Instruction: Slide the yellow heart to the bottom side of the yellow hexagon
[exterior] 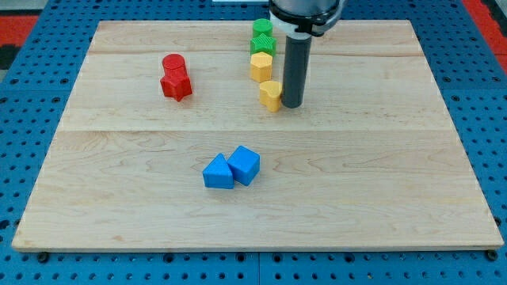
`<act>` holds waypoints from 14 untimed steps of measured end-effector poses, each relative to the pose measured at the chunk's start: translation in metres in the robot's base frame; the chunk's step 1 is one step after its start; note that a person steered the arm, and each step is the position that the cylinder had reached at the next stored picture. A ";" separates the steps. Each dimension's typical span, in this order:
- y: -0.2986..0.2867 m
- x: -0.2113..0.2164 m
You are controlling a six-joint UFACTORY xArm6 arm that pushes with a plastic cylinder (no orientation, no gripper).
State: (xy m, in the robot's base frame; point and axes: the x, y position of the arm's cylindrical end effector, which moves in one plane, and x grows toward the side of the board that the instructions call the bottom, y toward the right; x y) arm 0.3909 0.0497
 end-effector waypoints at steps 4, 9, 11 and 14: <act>-0.044 0.025; -0.001 0.012; 0.006 0.010; -0.008 -0.005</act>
State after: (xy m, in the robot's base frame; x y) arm 0.3863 0.0417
